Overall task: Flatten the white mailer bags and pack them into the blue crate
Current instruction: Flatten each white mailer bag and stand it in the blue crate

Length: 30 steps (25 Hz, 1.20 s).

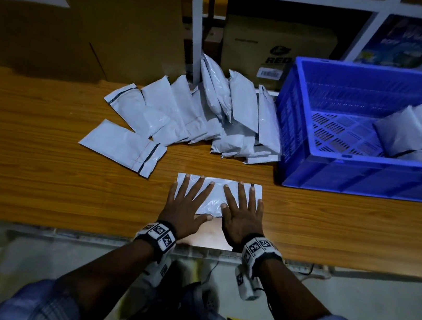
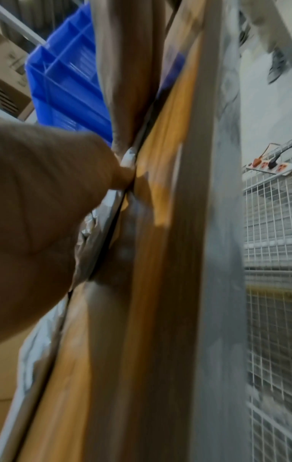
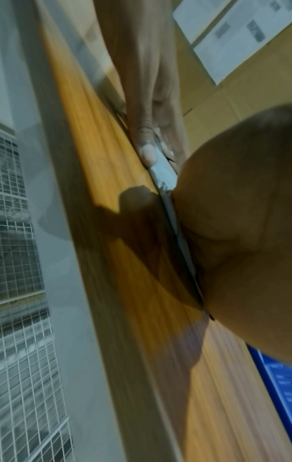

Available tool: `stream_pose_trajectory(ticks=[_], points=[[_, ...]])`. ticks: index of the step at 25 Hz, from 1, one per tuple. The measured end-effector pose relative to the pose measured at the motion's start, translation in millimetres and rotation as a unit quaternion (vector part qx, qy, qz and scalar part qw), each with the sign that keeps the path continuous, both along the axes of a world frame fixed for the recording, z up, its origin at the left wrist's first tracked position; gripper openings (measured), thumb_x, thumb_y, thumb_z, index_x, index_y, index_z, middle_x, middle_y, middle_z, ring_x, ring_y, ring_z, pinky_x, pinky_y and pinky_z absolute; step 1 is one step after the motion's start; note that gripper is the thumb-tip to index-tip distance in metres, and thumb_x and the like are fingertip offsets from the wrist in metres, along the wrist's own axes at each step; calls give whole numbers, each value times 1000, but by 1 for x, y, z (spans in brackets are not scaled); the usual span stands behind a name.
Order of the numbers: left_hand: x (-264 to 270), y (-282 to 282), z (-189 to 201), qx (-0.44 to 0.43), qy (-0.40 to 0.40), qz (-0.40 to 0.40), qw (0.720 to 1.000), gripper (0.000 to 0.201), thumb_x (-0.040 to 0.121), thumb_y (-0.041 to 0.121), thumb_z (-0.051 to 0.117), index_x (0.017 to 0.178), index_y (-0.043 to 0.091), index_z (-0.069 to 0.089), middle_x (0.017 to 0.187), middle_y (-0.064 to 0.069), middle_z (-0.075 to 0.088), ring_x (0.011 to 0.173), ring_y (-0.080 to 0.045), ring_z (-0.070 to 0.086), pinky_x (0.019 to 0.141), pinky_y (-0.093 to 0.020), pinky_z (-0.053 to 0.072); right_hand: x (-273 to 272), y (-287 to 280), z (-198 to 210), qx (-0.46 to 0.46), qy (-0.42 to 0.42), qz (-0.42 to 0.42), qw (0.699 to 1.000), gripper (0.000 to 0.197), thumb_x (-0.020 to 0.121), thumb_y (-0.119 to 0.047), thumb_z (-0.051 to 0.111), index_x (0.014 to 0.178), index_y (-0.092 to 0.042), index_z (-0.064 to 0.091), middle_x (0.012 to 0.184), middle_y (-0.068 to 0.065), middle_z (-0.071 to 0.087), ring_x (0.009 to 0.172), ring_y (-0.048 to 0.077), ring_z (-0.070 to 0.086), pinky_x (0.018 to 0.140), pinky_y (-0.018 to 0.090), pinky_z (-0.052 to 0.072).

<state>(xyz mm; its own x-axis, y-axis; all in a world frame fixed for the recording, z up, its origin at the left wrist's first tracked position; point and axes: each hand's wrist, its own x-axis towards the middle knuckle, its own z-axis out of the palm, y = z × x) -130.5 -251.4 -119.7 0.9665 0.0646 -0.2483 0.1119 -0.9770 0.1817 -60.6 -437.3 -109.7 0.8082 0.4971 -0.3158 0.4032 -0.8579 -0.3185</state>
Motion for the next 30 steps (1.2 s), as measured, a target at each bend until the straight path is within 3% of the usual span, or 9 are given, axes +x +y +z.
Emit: stream_pose_trajectory(ticks=[5, 9, 12, 14, 17, 20, 22, 25, 30], points=[[7, -2, 19, 34, 30, -21, 999, 68, 101, 60, 29, 160, 34, 5, 168, 5, 5, 154, -27, 3, 122, -52, 3, 2, 0, 7, 3, 35, 2, 999, 57, 98, -59, 8, 149, -50, -16, 156, -10, -34, 141, 20, -38, 116, 49, -19], [20, -1, 45, 24, 71, -35, 997, 63, 104, 56, 24, 160, 31, 9, 167, 2, 13, 152, -30, 12, 121, -49, 10, 7, -1, 23, -12, 82, 51, 995, 84, 89, -46, 42, 146, -54, -19, 158, -10, -29, 143, 33, -33, 115, 57, -16], [33, 3, 62, 38, 107, -51, 992, 63, 104, 57, 20, 160, 29, 10, 167, -1, 13, 151, -31, 15, 122, -48, 11, 12, 4, 29, -53, 17, 67, 996, 82, 94, -35, 44, 149, -51, -14, 163, -5, -18, 146, 43, -20, 113, 65, -12], [35, 5, 68, 29, 104, -43, 993, 65, 103, 60, 21, 160, 30, 10, 167, -1, 12, 152, -30, 14, 122, -48, 10, 17, 8, 38, -64, -19, 78, 995, 77, 98, -34, 44, 153, -45, -9, 164, -1, -13, 147, 41, -17, 113, 65, -11], [28, 10, 75, -5, 59, -26, 998, 74, 100, 61, 37, 160, 30, 9, 167, 1, 13, 152, -27, 15, 122, -49, 12, 26, 13, 61, -59, -39, 116, 991, 74, 100, -32, 43, 154, -41, -8, 165, 1, -5, 151, 32, -8, 116, 61, -4], [28, 17, 82, -25, -5, -10, 1000, 75, 96, 26, 56, 159, 29, 15, 164, 0, 24, 149, -26, 25, 121, -47, 19, 34, 19, 89, -54, -56, 136, 988, 72, 101, -27, 40, 155, -41, -5, 165, 2, 2, 151, 30, 0, 118, 57, 2], [35, 24, 92, -34, -68, -5, 997, 79, 88, 13, 59, 157, 27, 24, 160, 0, 33, 146, -24, 31, 119, -46, 23, 39, 25, 111, -64, -66, 138, 986, 73, 101, -20, 38, 154, -40, -7, 165, 2, 2, 151, 30, 1, 118, 60, 3], [55, 39, 112, -45, -126, -10, 991, 79, 85, 10, 58, 156, 25, 28, 159, -1, 35, 147, -24, 30, 121, -46, 21, 47, 37, 143, -78, -114, 130, 982, 74, 100, -14, 34, 155, -39, -9, 165, 5, 1, 151, 32, 3, 117, 63, 4], [98, 53, 163, -17, -218, -46, 975, 71, 90, 17, 59, 156, 22, 30, 159, -3, 35, 147, -25, 31, 121, -45, 19, 71, 50, 191, -66, -203, 82, 974, 75, 101, -26, 42, 154, -38, -9, 165, 2, 1, 151, 32, 5, 115, 62, 11]])
